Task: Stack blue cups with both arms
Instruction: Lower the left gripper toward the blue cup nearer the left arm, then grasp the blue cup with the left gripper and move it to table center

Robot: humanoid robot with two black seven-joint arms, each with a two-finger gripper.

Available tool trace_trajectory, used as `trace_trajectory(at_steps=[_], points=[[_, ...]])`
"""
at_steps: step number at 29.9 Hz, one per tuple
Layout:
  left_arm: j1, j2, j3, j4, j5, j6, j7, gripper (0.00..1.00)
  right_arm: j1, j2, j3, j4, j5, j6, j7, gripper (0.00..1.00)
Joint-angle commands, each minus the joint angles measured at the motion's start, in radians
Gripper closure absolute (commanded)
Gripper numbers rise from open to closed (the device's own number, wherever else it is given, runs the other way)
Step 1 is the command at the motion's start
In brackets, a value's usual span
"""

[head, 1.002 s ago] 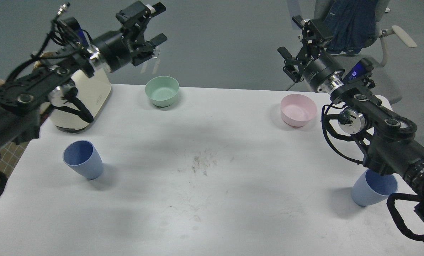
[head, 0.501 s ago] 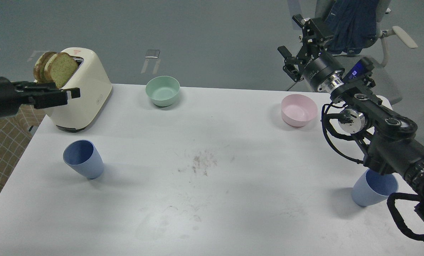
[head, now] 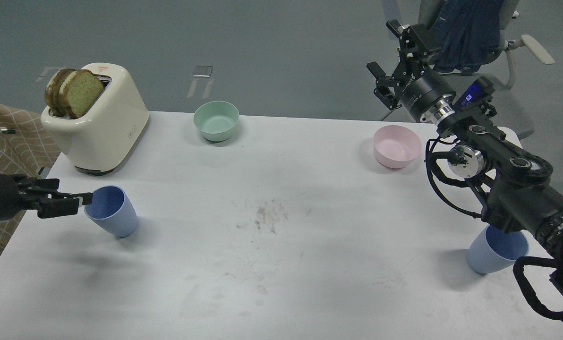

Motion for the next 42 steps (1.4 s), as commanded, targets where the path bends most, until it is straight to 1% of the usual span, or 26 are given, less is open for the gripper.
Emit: trace_trajectory(at_steps=[1,4,7,10,11,15,16,17,20,21,22,23,32,36,38,39,42], points=[[0.001,-0.030,0.003,0.016,-0.001,0.000,0.000,0.04,-0.002,0.000,-0.001,0.000,-0.001,0.000,0.000,0.00],[0.006,-0.036,0.003,0.020,-0.006,0.000,0.000,0.04,-0.003,0.000,-0.001,-0.001,-0.001,0.000,0.000,0.00],[0.008,-0.050,0.003,0.030,-0.006,0.000,0.000,0.07,-0.003,0.000,0.000,-0.001,0.001,0.000,0.000,0.00],[0.017,-0.066,0.003,0.043,-0.004,0.000,0.000,0.20,-0.003,0.000,-0.001,-0.001,-0.001,0.000,0.000,0.00],[0.023,-0.069,0.003,0.047,-0.004,0.000,0.000,0.29,-0.003,-0.002,-0.001,-0.001,-0.001,0.000,0.000,0.00],[0.023,-0.073,0.003,0.050,-0.004,0.000,0.000,0.37,-0.006,-0.002,-0.001,-0.001,-0.001,0.000,0.000,0.00],[0.023,-0.078,0.003,0.050,-0.004,0.000,0.000,0.47,-0.006,-0.002,-0.001,-0.001,-0.001,0.000,0.000,0.00],[0.023,-0.082,0.003,0.050,-0.004,0.000,0.000,0.62,-0.006,-0.002,-0.001,-0.001,0.001,0.000,0.000,0.00],[0.024,-0.086,0.005,0.051,-0.001,0.000,0.000,0.83,-0.008,-0.002,-0.001,-0.003,-0.001,0.000,0.000,0.00],[0.024,-0.086,0.005,0.051,0.000,0.000,0.000,0.85,-0.008,-0.002,-0.001,-0.003,-0.001,0.000,0.000,0.00],[0.024,-0.086,0.005,0.051,0.000,0.000,0.000,0.96,-0.008,-0.002,-0.001,-0.003,-0.001,0.000,0.000,0.00],[0.024,-0.086,0.005,0.051,0.002,0.000,0.000,1.00,-0.009,-0.002,-0.001,-0.003,-0.001,0.000,0.000,0.00],[0.017,-0.075,-0.001,0.043,0.012,0.008,0.000,1.00,-0.008,0.001,-0.001,-0.004,-0.001,0.000,0.000,0.00],[-0.005,-0.061,-0.014,0.022,0.022,0.032,0.000,1.00,0.005,-0.003,0.000,-0.003,-0.001,0.000,0.000,0.00],[-0.061,-0.049,-0.017,-0.013,0.035,0.038,0.000,1.00,0.020,-0.003,0.003,0.002,-0.001,0.000,0.000,0.00],[-0.124,-0.053,-0.015,-0.030,0.043,0.034,0.000,1.00,0.046,-0.008,0.003,0.002,-0.001,0.000,0.000,0.00],[-0.222,-0.073,-0.012,-0.047,0.054,0.022,0.000,1.00,0.103,-0.012,0.003,-0.001,-0.001,-0.003,0.000,0.00]])
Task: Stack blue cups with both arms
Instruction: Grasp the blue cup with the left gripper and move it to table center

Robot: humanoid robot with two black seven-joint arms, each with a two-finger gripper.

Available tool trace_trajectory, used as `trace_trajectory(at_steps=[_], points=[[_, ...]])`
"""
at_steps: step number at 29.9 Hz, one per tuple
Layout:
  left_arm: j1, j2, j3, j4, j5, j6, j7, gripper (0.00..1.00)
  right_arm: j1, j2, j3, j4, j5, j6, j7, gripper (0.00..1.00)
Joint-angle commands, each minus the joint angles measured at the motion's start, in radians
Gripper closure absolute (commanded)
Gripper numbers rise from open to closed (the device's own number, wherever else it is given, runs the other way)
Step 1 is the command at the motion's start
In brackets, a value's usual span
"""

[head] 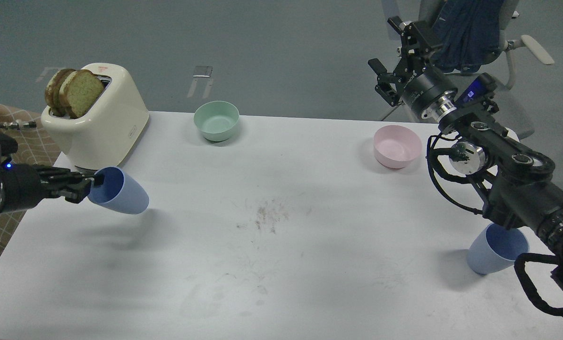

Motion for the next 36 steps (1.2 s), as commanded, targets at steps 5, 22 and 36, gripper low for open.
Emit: trace_trajectory(at_steps=[5,22,36], points=[[-0.203,-0.162,0.006,-0.018,0.096,-0.056,0.000,1.00,0.139,-0.002,-0.002,-0.007,0.000,-0.003,0.000,0.00],[-0.329,-0.727,0.031,0.087,0.450,-0.260,0.000,1.00,0.210,-0.003,-0.025,0.007,0.001,-0.002,0.000,0.00],[-0.456,-0.845,0.246,0.161,0.475,-0.303,0.000,1.00,0.199,0.001,-0.026,0.010,0.001,0.000,0.000,0.00]])
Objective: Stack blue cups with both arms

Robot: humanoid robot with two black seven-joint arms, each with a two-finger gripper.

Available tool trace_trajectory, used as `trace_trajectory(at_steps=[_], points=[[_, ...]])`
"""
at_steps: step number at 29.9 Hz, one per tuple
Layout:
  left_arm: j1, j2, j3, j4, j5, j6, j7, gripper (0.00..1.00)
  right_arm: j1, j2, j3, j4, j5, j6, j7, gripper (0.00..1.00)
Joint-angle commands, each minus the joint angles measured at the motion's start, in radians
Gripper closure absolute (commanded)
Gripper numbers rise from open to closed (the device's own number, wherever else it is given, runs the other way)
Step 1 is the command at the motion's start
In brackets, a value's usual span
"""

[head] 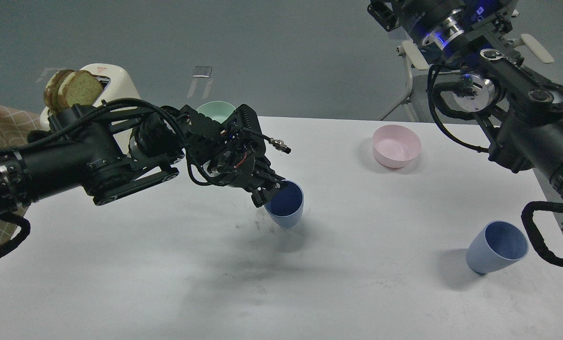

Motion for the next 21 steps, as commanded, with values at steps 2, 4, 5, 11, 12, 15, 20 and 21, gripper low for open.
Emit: trace_trajectory(at_steps=[2,4,5,11,12,15,20,21], points=[[-0.019,-0.043,0.018,0.014,0.000,-0.024,0.000,1.00,-0.003,0.003,-0.001,-0.001,0.000,0.000,0.000,0.00],[-0.016,-0.062,0.017,0.014,0.000,-0.024,0.000,1.00,-0.008,0.003,-0.001,-0.001,0.000,0.000,0.000,0.00],[-0.014,-0.063,0.018,0.014,0.000,-0.024,0.000,1.00,-0.009,0.003,-0.001,-0.001,0.000,0.000,0.000,0.00],[-0.004,-0.065,0.015,0.026,0.000,-0.024,0.000,0.72,-0.011,0.000,-0.001,-0.001,0.000,0.002,0.000,0.00],[-0.004,-0.065,0.015,0.030,0.000,-0.024,0.000,0.68,-0.011,-0.001,-0.002,-0.001,0.000,0.002,0.000,0.00],[-0.007,-0.066,0.011,0.030,0.000,-0.024,0.000,0.52,-0.012,-0.003,-0.002,-0.001,0.000,0.002,0.000,0.00],[-0.019,-0.062,0.003,0.030,-0.025,-0.024,0.000,0.13,-0.017,-0.018,-0.002,0.000,0.000,0.005,0.000,0.00],[-0.039,-0.060,-0.002,0.029,-0.055,-0.024,0.000,0.11,-0.017,-0.024,-0.002,0.002,0.000,0.005,0.000,0.00]])
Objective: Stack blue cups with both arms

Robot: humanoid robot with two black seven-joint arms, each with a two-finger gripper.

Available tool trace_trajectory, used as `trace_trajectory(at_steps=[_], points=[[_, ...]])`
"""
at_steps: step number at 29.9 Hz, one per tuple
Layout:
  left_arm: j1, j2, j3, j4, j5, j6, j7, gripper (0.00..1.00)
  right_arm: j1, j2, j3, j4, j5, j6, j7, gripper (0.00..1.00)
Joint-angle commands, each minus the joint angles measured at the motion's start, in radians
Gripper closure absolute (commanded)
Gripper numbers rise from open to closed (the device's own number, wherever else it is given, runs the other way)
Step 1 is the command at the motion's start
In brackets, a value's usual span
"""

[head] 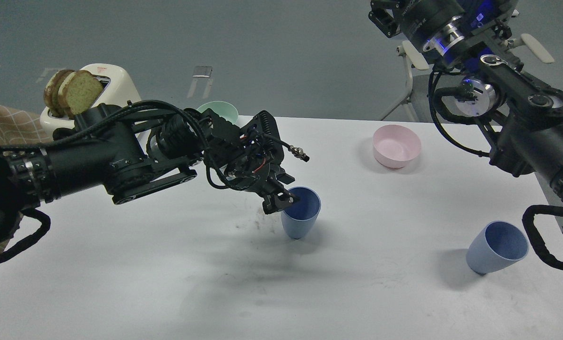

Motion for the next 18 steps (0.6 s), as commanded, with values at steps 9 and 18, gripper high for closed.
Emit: trace_trajectory(at_steps=[9,18], points=[[-0.167,0.155,-0.098,0.008,-0.469,0.000,0.000,0.06,0.012,-0.244,-0.203,0.165,-0.003,0.032,0.000,0.00],[-0.096,0.246,-0.176,0.149,-1.044,0.048,0.000,0.06,0.009,-0.697,-0.422,0.527,-0.188,0.034,0.000,0.00]])
